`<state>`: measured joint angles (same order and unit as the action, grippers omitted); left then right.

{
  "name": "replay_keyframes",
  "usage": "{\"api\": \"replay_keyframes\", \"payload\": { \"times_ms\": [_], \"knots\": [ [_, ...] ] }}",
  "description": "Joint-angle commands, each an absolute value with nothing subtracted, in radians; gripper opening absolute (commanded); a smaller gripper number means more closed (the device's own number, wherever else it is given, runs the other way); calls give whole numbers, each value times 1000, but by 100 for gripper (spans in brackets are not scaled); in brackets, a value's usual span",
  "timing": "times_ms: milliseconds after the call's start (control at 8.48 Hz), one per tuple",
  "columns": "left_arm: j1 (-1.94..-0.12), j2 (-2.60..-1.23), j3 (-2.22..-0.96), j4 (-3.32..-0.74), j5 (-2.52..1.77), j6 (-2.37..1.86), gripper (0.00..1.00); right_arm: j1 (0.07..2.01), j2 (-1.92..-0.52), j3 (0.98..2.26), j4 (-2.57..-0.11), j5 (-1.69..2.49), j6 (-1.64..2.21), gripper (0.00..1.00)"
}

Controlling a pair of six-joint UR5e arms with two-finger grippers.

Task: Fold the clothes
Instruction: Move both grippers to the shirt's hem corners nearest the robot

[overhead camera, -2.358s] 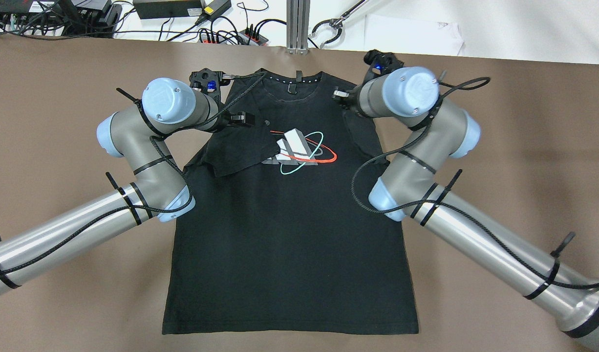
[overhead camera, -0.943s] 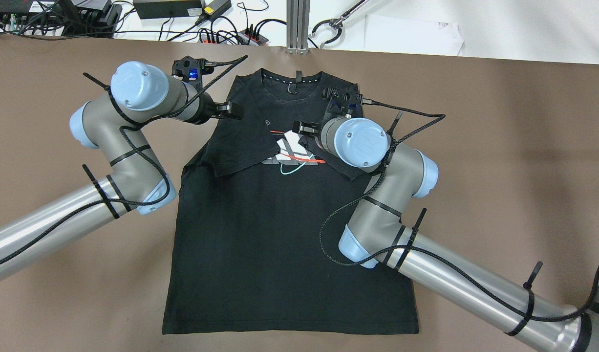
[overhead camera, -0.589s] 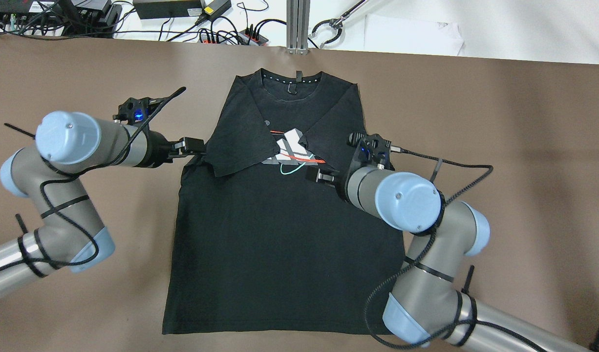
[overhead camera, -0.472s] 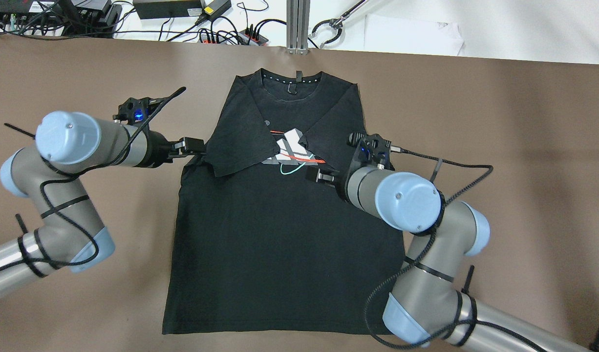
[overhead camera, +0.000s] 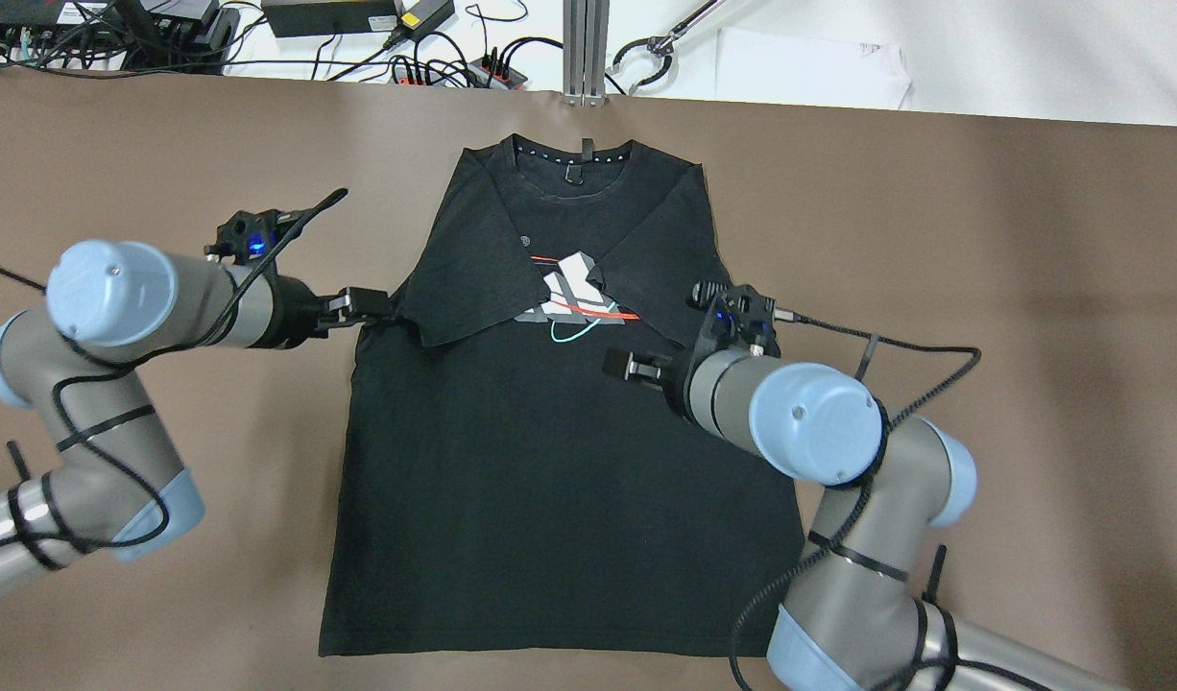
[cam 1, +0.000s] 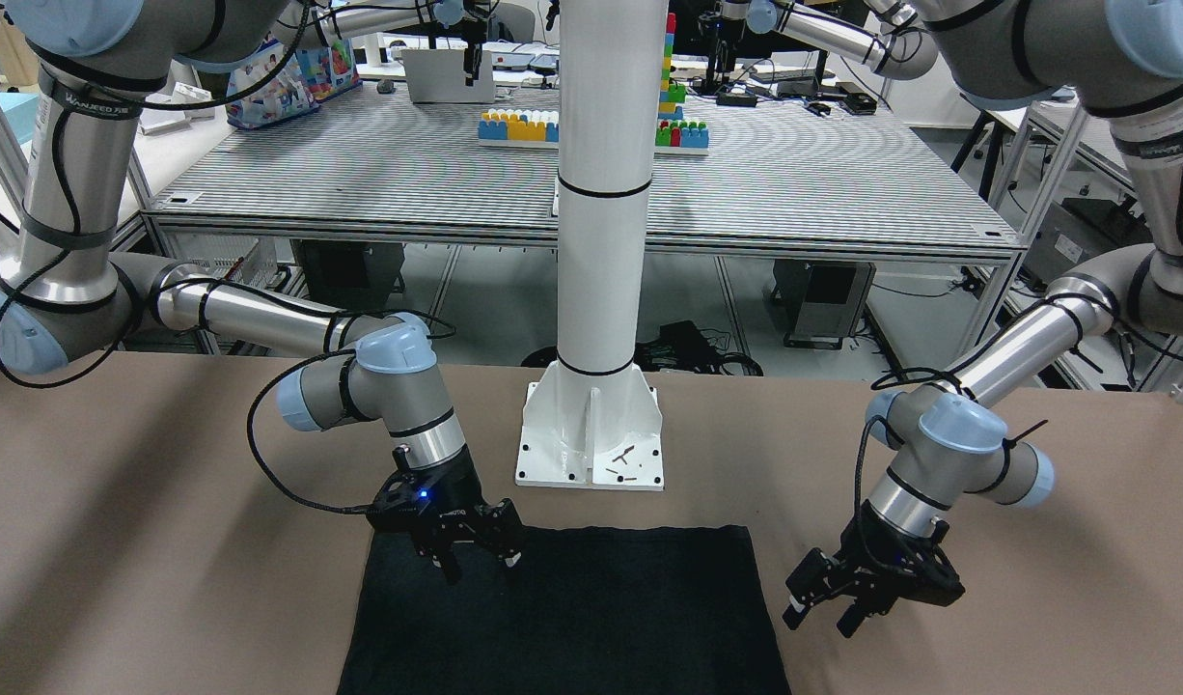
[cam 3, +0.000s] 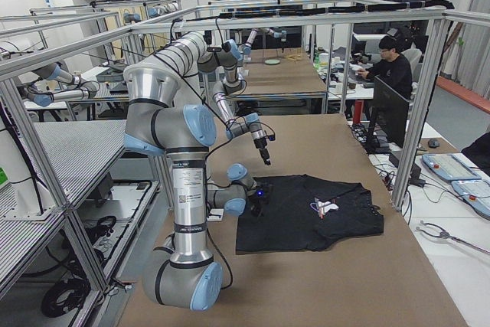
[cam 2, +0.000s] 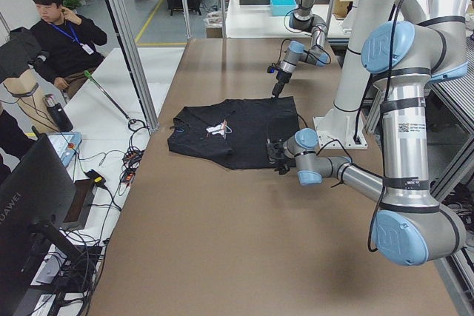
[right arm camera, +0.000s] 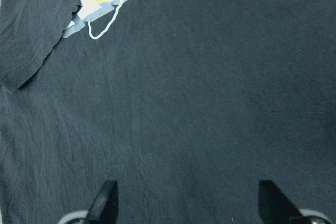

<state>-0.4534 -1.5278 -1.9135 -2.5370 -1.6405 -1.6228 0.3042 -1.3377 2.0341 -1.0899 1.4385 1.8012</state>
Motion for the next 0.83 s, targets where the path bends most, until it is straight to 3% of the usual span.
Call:
{"api": "replay_keyframes", "payload": {
  "times_ms": [0,236,707],
  "knots": [
    [-160,-1428,-1925,-2628,-1345,-1770,100,117,-1504,2118,-1021,1225,1969,94],
    [-50,-1428,-1925,-2626,-1231,-1816,100,81,-1625,2123,-890,1195,1970,94],
    [-23,-1450,-1927,-2615,-1212,-1828,100,81,-1631,2126,-885,1195,1968,94]
  ]
}}
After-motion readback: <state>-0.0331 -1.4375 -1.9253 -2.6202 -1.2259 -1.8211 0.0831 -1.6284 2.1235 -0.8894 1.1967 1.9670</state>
